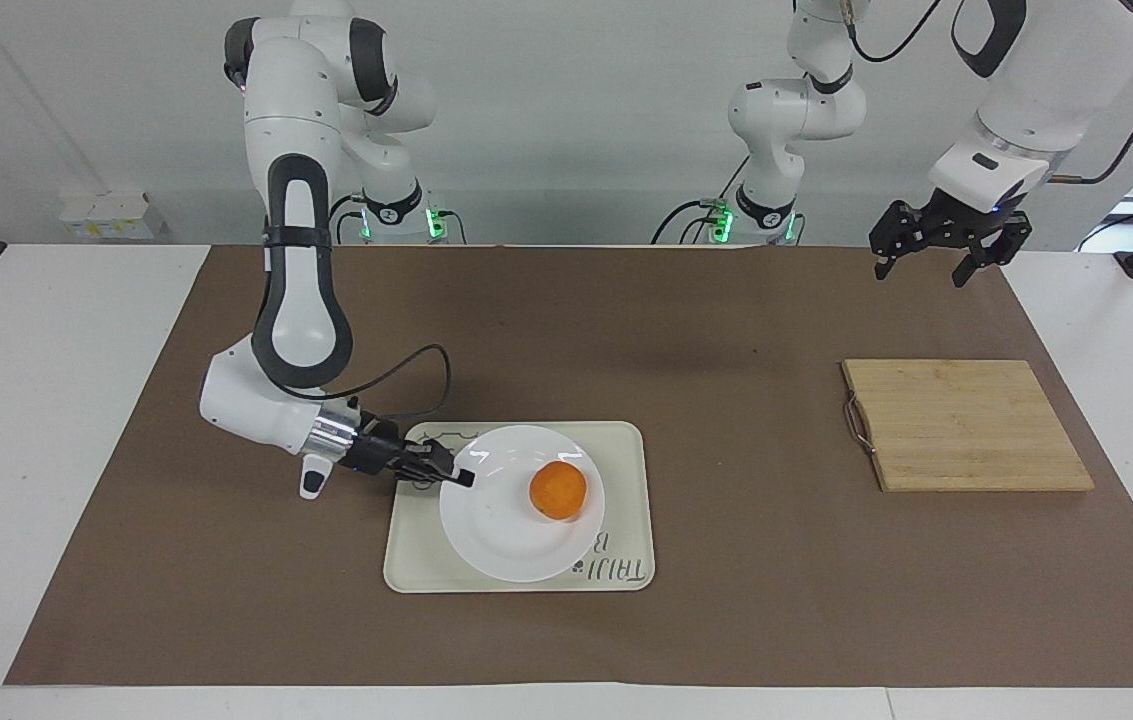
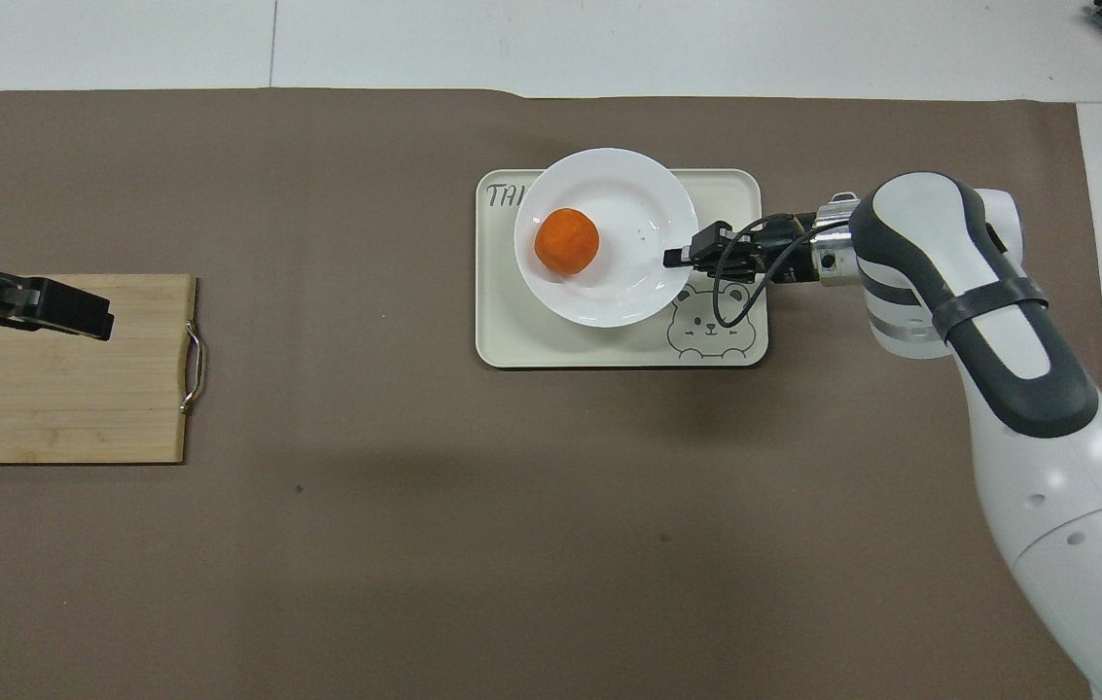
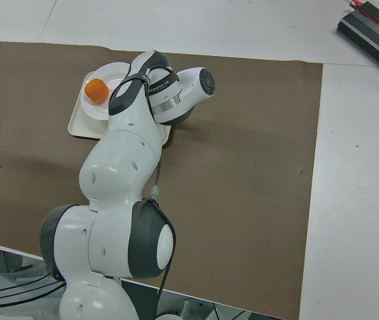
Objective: Place orange and plate with both arms
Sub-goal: 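Lower the plate onto the tray and open the right gripper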
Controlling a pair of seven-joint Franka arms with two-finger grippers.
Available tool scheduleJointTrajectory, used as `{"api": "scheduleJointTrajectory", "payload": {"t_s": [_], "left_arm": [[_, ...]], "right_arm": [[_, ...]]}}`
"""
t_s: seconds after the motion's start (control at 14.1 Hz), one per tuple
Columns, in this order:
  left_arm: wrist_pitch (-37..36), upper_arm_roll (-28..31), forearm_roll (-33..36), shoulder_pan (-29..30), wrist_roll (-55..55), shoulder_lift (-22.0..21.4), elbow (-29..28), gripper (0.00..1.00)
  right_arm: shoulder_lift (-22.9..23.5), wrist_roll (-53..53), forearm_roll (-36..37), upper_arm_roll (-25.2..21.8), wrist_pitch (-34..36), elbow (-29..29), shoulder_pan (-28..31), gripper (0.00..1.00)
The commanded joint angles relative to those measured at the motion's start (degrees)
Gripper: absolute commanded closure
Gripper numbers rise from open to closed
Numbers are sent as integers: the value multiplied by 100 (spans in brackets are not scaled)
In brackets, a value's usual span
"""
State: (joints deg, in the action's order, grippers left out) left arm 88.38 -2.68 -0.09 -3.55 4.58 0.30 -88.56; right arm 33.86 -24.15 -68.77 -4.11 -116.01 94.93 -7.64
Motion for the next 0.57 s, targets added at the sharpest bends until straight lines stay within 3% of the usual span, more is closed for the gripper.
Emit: {"api": "scheduleJointTrajectory", "payload": {"t_s": [0.0,0.35,0.5], "left_arm": [[39,-22,97,30,-45,-39,14,0],[39,-22,97,30,-45,-39,14,0],[39,-22,97,30,-45,-39,14,0]], "right_arm": [[59,-46,-40,33,-105,61,-36,100],[59,-29,100,24,-360,210,-53,100],[50,-20,127,24,-439,246,-62,90]]}}
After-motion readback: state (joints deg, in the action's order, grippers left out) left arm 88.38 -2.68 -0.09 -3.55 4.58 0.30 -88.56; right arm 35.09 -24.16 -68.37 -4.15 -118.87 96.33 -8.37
